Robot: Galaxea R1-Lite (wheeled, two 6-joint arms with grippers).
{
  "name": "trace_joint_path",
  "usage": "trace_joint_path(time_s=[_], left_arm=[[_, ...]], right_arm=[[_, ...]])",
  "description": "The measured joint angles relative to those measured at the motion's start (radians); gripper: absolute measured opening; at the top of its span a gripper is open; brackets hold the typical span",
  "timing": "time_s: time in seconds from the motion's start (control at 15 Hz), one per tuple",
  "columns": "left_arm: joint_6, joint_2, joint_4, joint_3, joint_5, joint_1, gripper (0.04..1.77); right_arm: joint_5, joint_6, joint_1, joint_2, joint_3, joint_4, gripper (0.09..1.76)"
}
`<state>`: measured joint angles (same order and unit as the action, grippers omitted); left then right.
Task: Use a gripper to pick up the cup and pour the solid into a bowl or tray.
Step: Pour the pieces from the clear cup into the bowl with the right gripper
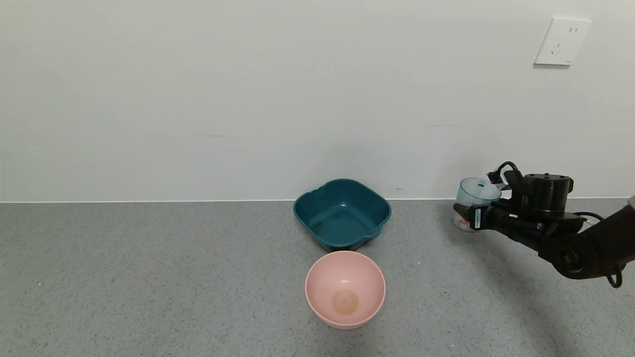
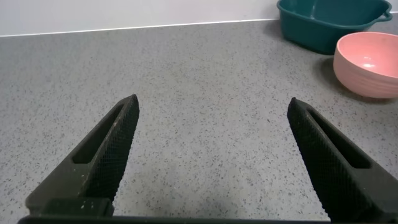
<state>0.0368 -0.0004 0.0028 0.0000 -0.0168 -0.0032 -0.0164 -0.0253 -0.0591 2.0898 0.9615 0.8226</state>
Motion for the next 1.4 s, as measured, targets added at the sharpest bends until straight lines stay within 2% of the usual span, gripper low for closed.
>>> trace_joint_path(time_s=[0.27, 0.73, 1.07, 1.4], left_arm=[[0.000, 0.000, 0.000, 0.000, 0.000, 0.000, 1.72], [0.000, 0.000, 0.000, 0.000, 0.000, 0.000, 1.72], [0.000, 0.000, 0.000, 0.000, 0.000, 0.000, 1.72], [0.000, 0.000, 0.000, 0.000, 0.000, 0.000, 1.72]], right_arm=[[0.049, -0.003, -0.049, -0.073, 0.094, -0.149, 1.34], [0.146, -0.052, -0.182, -0.147, 0.309, -0.369, 1.34], [0.199, -0.059, -0.268, -0.148, 0.469, -0.503, 1.34], [0.281, -0.159, -0.353, -0.081, 0.614, -0.585, 1.34]])
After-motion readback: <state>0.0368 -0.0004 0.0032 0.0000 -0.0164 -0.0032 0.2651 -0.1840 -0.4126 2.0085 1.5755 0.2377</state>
